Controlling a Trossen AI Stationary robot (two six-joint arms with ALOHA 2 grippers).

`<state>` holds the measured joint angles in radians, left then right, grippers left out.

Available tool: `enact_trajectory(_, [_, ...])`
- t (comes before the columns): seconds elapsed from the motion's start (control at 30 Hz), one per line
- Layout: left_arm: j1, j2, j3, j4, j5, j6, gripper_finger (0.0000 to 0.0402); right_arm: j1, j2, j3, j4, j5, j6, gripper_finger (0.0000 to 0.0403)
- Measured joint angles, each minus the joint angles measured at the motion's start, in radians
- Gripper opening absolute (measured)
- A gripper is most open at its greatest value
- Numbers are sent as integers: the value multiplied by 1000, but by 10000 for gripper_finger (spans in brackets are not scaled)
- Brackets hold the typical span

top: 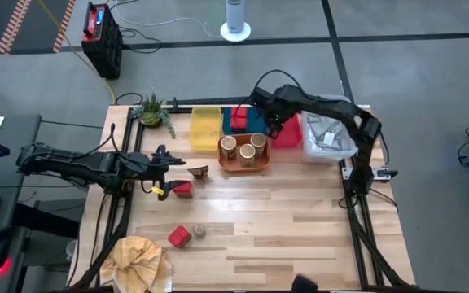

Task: Sort spices by type
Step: Put the brown seasoning bottle into the red bin

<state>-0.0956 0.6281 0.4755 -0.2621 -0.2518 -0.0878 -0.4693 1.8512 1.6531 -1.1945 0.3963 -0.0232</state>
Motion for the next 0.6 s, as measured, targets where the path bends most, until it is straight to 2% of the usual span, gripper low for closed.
enact_trajectory(0.2, [-7,0,0,-4,178,54,322,272,-157,1,122,25,48,244])
enact_trajectory(0.37, [-21,0,0,-2,128,65,322,491,-136,2,305,-15,52,244])
enact_trajectory(0.5, [-21,0,0,-2,45,20,322,614,-30,2,480,-75,59,244])
enact_trajectory(0.6, [-23,-1,2,-9,49,-37,322,674,63,0,604,-96,53,245])
